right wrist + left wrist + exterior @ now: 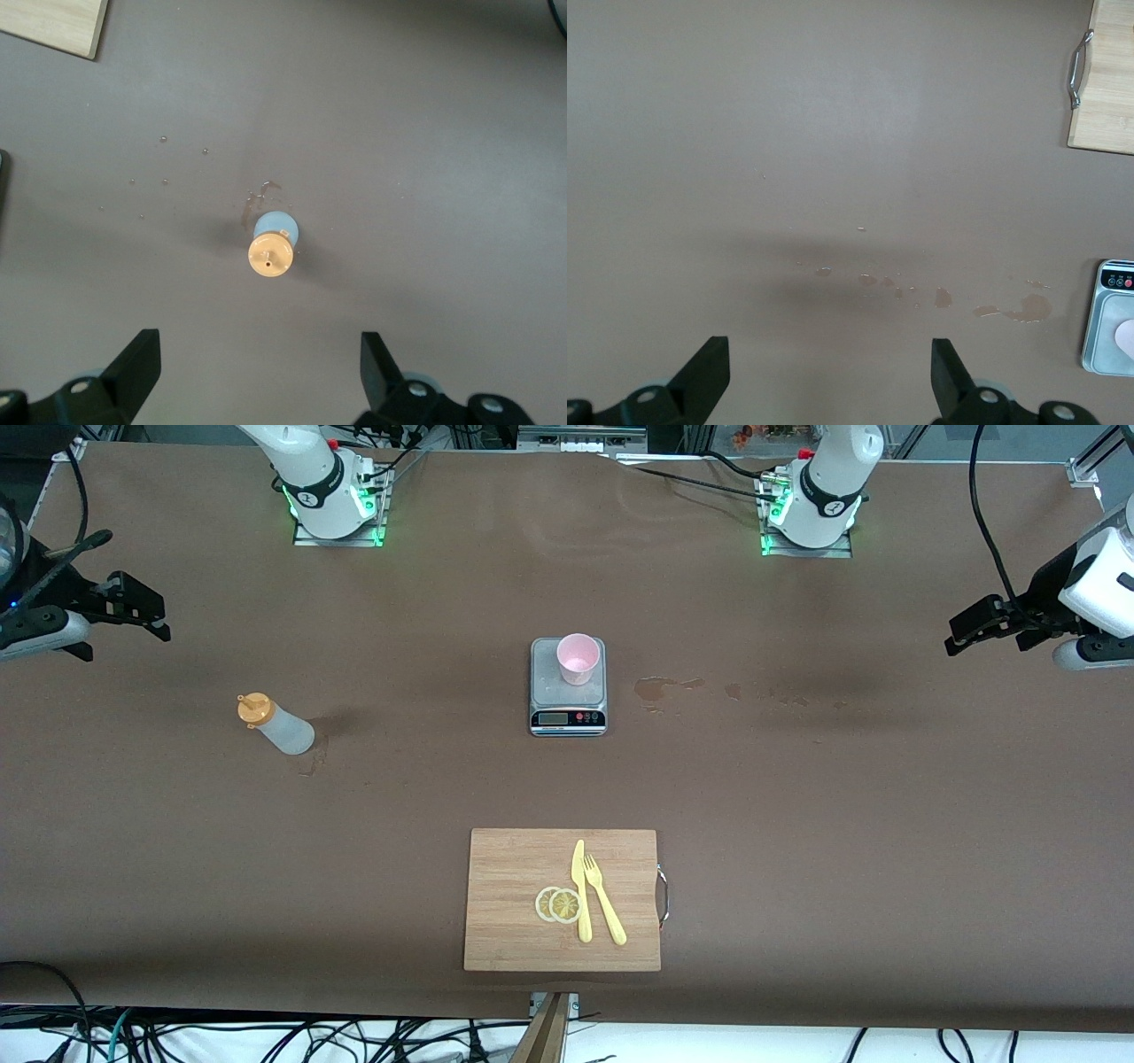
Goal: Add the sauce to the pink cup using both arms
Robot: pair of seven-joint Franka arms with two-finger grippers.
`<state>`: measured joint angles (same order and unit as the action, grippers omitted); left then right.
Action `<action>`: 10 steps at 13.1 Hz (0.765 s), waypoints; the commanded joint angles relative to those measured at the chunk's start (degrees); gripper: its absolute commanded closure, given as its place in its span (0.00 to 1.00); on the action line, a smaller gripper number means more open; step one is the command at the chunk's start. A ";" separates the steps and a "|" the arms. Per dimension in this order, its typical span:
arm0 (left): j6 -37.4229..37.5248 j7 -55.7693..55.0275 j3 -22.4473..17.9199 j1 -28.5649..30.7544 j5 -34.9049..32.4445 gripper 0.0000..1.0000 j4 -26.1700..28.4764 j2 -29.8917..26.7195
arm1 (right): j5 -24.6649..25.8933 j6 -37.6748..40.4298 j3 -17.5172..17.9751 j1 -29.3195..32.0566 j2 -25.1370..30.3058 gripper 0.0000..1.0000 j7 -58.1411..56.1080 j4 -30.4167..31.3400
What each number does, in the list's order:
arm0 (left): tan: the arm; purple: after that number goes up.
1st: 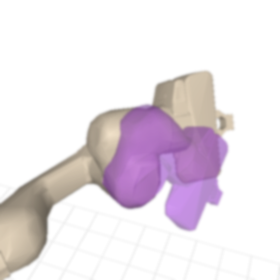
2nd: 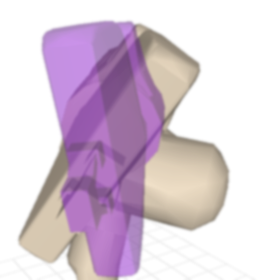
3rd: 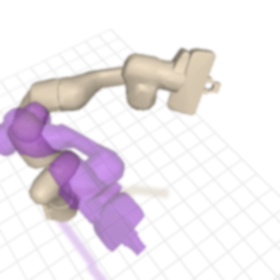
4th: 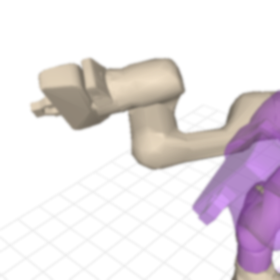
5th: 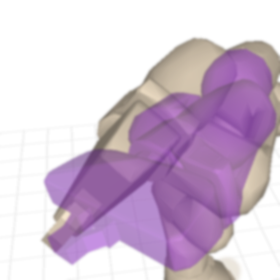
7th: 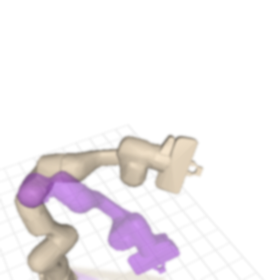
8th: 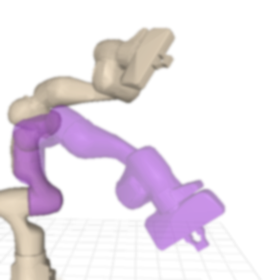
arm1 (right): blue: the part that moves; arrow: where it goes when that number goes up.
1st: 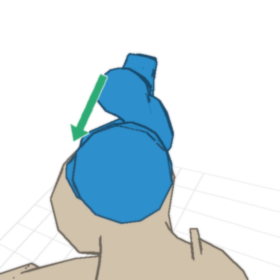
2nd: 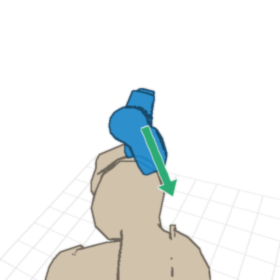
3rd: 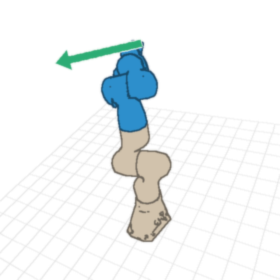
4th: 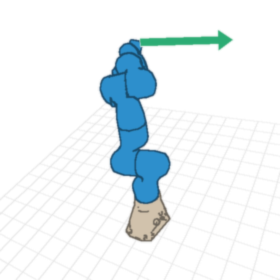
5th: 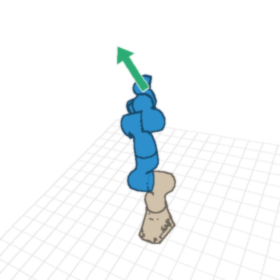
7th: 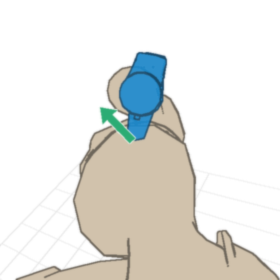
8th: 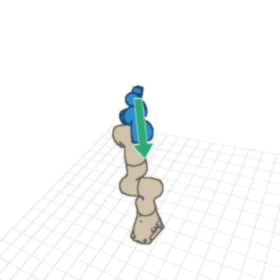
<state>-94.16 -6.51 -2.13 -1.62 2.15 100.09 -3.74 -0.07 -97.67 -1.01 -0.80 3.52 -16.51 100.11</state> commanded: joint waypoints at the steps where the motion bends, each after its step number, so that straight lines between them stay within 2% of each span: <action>1: 0.39 1.24 0.29 0.12 -1.01 0.00 -0.60 -0.31 | 0.52 0.20 -0.22 -0.17 1.32 0.00 1.66 0.62; 3: 0.38 1.41 0.38 0.12 -1.10 0.00 -0.60 -0.39 | -1.32 0.46 -0.66 -0.08 1.32 0.00 1.66 0.44; 8: 0.91 1.41 0.55 0.12 -1.27 0.00 -0.69 -0.39 | -1.59 2.31 -2.33 0.36 -0.52 0.00 -0.28 -2.37; 10: 1.00 1.33 0.64 0.12 -1.27 0.00 -0.60 -0.48 | -1.51 2.39 -1.89 0.01 -0.79 0.00 -0.27 -3.51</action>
<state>-94.18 -6.22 -1.86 -1.65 2.15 100.08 -3.74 -0.55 -96.72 -3.07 -0.74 3.52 -16.06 99.19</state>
